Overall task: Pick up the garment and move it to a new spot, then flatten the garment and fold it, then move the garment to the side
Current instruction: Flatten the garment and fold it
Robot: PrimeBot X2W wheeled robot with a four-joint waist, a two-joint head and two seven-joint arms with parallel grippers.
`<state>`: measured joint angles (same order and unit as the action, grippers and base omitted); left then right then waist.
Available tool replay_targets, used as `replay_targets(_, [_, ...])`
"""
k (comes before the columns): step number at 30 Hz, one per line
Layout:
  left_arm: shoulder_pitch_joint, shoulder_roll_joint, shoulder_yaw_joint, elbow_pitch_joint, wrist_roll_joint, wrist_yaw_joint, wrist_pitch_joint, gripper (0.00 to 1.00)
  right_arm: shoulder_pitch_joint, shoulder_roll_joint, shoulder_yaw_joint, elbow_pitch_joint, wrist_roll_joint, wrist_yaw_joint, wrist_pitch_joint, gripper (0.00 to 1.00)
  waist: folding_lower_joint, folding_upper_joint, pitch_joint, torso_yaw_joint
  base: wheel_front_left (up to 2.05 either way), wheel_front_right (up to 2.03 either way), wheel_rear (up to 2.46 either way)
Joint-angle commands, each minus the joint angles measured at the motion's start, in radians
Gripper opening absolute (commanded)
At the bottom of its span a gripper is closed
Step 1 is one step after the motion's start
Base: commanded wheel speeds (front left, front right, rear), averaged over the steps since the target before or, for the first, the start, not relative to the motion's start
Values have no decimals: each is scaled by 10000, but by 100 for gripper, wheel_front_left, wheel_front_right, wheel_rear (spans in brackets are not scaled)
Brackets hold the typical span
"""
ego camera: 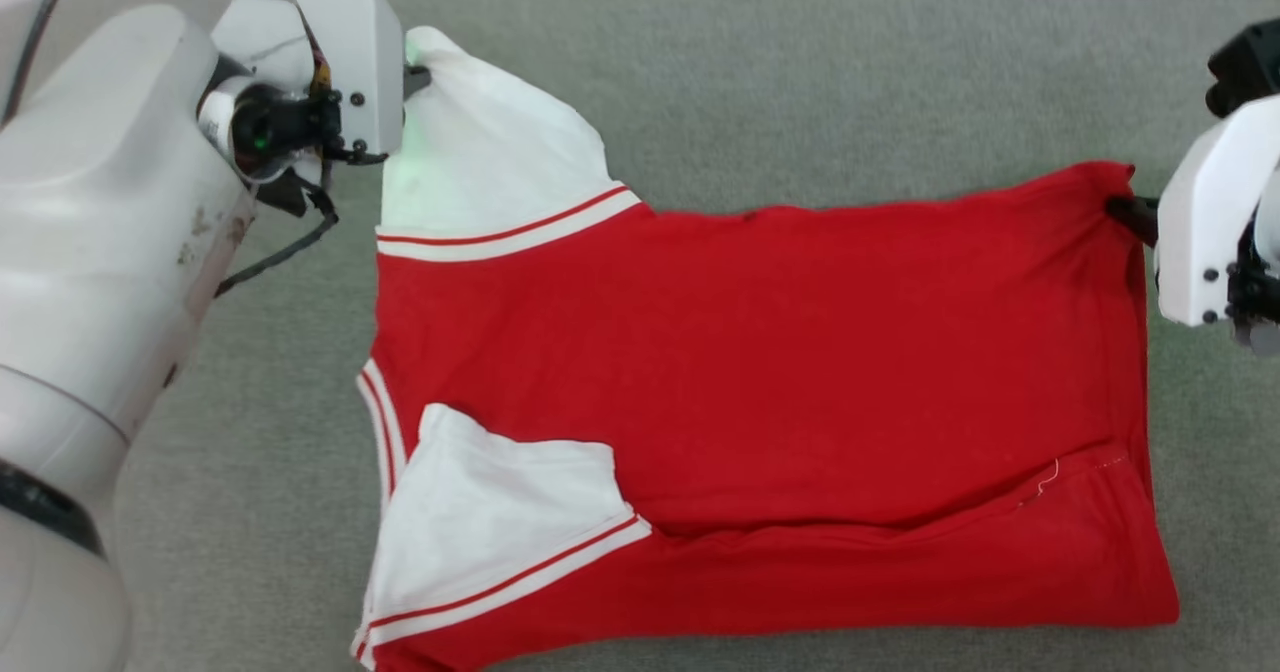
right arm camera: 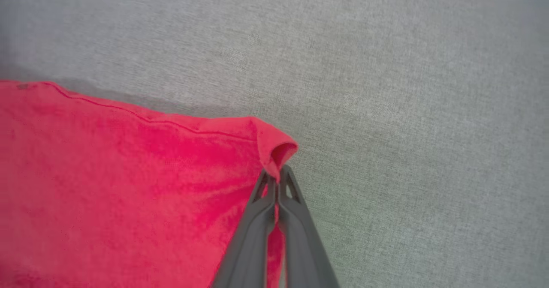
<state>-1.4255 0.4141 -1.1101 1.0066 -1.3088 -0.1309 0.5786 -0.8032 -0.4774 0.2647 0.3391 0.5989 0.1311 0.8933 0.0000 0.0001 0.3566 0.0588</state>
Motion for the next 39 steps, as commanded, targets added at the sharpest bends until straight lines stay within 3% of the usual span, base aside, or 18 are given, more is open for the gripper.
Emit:
replay_targets(1, [192, 70, 35, -106, -71, 6, -15, 0, 196, -119, 46, -48, 90, -8, -124, 0, 0, -1, -439, 279, 0, 0, 0])
replay_targets(11, [1384, 916, -183, -1771, -281, 25, -83, 0, 1814, -1290, 660, -1105, 1246, -8, -1216, 0, 0, -1, -1479, 704, 0, 0, 0])
replay_targets(15, [2117, 1428, -304, -2944, -345, 386, -8, 0, 2782, -1727, 510, -1514, 1600, -8, -1596, 0, 0, -1, -1783, 828, 0, 0, 0])
replay_targets(20, [3246, 2267, -391, -5141, -664, 1370, 266, 0, 3959, -1978, 295, -1999, 1929, -8, -1885, 0, 0, -1, -2002, 886, 0, 0, 0])
replay_targets(30, [5304, 4323, -503, -9610, -1501, 3993, 606, 0, 5933, -2034, -512, -2718, 2305, -8, -1899, 0, 0, -1, -2035, 800, 0, 0, 0])
replay_targets(34, [5834, 4677, -628, -10494, -1682, 4616, 661, 0, 6482, -1905, -713, -2874, 2246, -8, -1688, 0, 0, -1, -2003, 742, 0, 0, 0])
replay_targets(39, [6228, 4741, -790, -10765, -1818, 5037, 748, 0, 6866, -1698, -872, -2920, 1953, -8, -1457, 0, 0, -1, -1969, 699, 0, 0, 0])
